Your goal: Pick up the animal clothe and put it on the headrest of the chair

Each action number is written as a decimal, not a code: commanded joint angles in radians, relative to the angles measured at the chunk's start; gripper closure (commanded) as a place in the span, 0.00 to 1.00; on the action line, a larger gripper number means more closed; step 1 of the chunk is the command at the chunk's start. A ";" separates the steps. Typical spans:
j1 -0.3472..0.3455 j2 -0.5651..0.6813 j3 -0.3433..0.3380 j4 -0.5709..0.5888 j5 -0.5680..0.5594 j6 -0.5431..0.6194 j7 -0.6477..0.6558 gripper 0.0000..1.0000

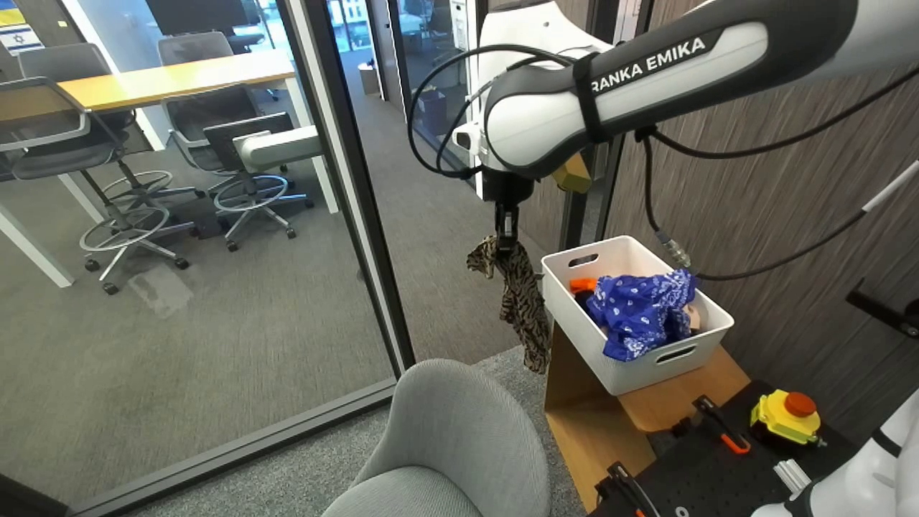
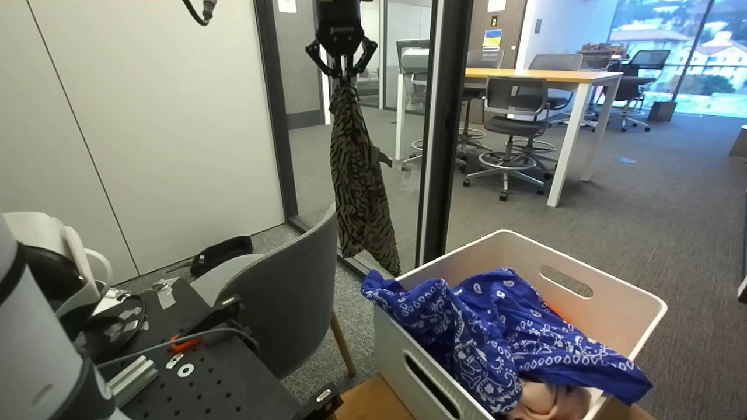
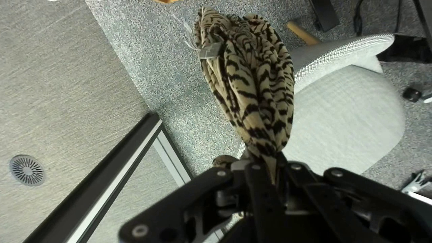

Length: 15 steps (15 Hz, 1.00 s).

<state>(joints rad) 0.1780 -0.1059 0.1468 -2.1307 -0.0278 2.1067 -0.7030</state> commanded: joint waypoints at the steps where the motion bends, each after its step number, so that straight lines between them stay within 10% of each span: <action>1: 0.005 -0.018 -0.002 -0.052 0.006 0.051 -0.013 0.93; 15: 0.093 0.105 0.103 -0.170 0.029 0.140 -0.019 0.94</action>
<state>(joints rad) 0.2476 -0.0142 0.2183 -2.3085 -0.0141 2.2332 -0.7101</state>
